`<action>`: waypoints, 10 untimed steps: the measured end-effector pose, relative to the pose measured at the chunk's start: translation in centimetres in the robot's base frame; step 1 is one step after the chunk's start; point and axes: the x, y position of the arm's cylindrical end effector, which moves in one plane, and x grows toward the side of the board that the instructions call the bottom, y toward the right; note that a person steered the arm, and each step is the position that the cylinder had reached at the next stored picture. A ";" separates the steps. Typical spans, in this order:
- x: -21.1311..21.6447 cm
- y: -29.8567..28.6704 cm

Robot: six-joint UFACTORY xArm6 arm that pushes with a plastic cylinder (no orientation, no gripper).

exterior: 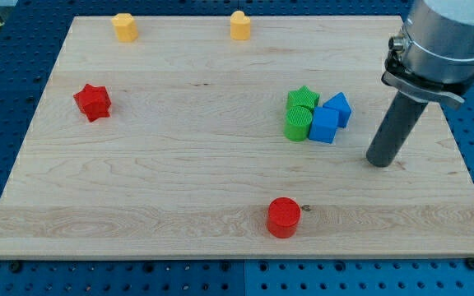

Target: Push the green star and blue triangle to the center

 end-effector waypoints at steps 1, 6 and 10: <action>-1.4 0.0; -6.2 -2.6; -7.3 -4.7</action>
